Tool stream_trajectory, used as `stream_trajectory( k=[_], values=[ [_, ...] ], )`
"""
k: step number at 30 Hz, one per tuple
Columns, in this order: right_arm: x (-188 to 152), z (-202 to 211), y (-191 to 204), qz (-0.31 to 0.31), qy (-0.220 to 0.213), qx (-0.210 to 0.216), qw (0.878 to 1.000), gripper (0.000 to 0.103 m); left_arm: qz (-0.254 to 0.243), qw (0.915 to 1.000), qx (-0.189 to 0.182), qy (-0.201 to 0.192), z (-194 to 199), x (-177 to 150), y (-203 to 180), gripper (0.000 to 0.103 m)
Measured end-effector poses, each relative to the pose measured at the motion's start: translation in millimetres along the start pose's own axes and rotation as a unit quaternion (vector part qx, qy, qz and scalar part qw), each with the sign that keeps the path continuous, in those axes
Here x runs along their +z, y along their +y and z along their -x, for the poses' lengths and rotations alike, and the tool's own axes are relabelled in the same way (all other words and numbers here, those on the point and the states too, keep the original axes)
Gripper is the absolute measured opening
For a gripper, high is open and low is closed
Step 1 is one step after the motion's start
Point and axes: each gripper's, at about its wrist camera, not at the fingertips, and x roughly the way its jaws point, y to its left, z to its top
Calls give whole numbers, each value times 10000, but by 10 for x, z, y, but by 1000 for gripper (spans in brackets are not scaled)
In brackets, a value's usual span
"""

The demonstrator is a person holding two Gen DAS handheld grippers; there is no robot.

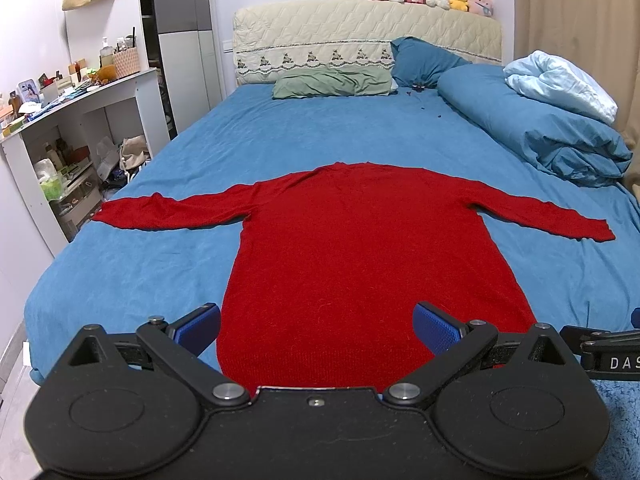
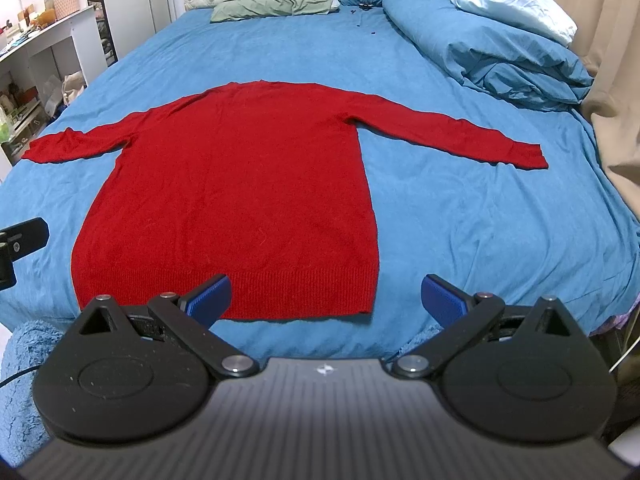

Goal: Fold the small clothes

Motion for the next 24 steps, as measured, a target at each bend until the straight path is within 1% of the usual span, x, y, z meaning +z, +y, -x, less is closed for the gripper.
stream_trajectory(
  k=[24],
  values=[
    [18,-31,-7,33,32,31,10000,103,35,10000,4,-4,20,14,1,103]
  ],
)
